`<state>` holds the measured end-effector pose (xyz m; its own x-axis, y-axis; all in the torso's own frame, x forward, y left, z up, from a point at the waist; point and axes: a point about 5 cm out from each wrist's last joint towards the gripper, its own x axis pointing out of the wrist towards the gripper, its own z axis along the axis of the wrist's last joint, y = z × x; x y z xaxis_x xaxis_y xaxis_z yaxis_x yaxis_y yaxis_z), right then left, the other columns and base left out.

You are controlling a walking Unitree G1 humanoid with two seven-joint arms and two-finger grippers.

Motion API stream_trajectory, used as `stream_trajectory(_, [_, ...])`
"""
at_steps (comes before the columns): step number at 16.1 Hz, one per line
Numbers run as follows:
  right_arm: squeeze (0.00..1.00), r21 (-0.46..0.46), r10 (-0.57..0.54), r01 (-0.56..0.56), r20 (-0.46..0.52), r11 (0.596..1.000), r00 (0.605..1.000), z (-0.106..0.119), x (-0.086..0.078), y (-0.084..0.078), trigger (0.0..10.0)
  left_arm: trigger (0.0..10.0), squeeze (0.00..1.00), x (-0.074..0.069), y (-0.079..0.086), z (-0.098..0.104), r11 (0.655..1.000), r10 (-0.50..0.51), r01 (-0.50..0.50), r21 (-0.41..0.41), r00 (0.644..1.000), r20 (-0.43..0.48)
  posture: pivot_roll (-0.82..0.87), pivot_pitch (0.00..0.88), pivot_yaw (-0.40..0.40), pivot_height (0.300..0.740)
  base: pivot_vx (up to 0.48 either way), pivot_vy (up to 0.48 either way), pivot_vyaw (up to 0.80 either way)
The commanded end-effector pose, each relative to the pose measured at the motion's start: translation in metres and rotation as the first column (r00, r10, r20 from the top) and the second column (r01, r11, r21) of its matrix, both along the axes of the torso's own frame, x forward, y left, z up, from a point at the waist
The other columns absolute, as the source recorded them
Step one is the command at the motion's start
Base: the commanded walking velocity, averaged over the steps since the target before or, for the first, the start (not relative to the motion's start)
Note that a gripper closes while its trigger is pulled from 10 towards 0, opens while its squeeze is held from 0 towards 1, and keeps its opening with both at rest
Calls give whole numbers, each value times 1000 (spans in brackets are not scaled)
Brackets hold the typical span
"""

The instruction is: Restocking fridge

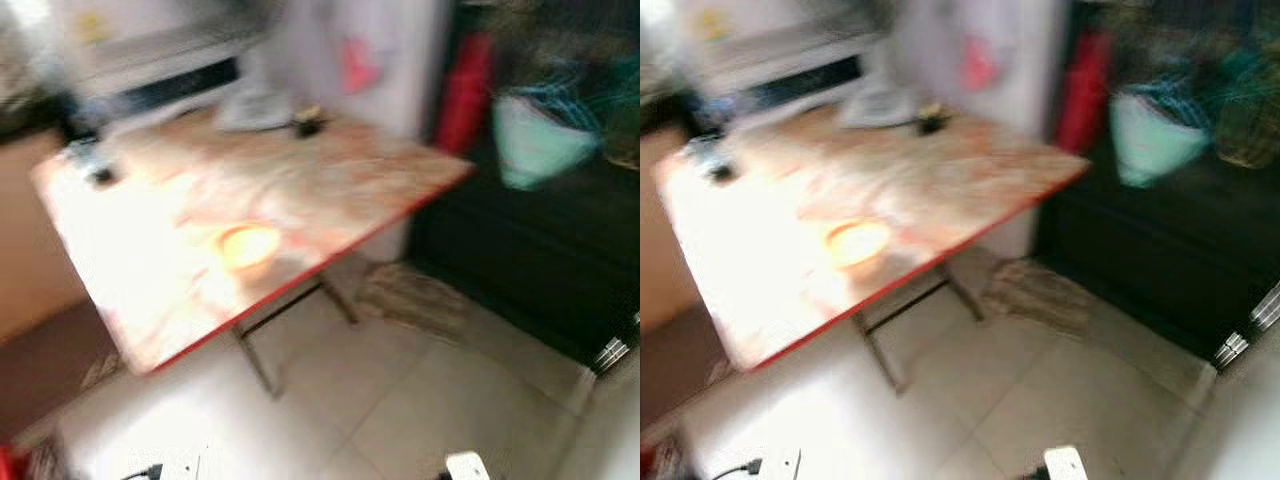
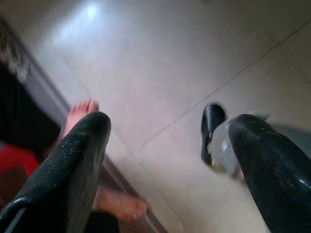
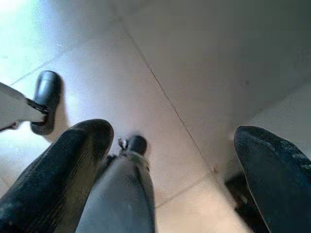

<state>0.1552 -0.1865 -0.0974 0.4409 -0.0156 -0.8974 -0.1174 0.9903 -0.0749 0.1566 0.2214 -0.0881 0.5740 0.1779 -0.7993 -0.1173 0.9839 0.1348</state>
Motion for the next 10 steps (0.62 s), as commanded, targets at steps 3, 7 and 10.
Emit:
stream_trajectory(3, [0, 2, 20, -20, -4, 1000, 1000, -1, -3, 1, 10000, 10000, 0, -1, 3, 0, 1000, 30, -30, 7, 999, 11, -2, 0, 18, 740, 0, 0, 800])
stream_trajectory(7, [0, -1, 33, -33, -5, 999, 999, -1, -3, 0, 10000, 10000, 0, 0, 2, 1, 998, 55, -56, 22, 998, 40, 5, 0, 8, 740, 0, 0, 800])
stream_trajectory(10, [0, 13, 41, -41, -5, 999, 999, -1, -3, -1, 10000, 10000, 0, 13, 9, 12, 992, 99, -110, 61, 983, 156, 7, 0, 0, 740, 0, 0, 267])
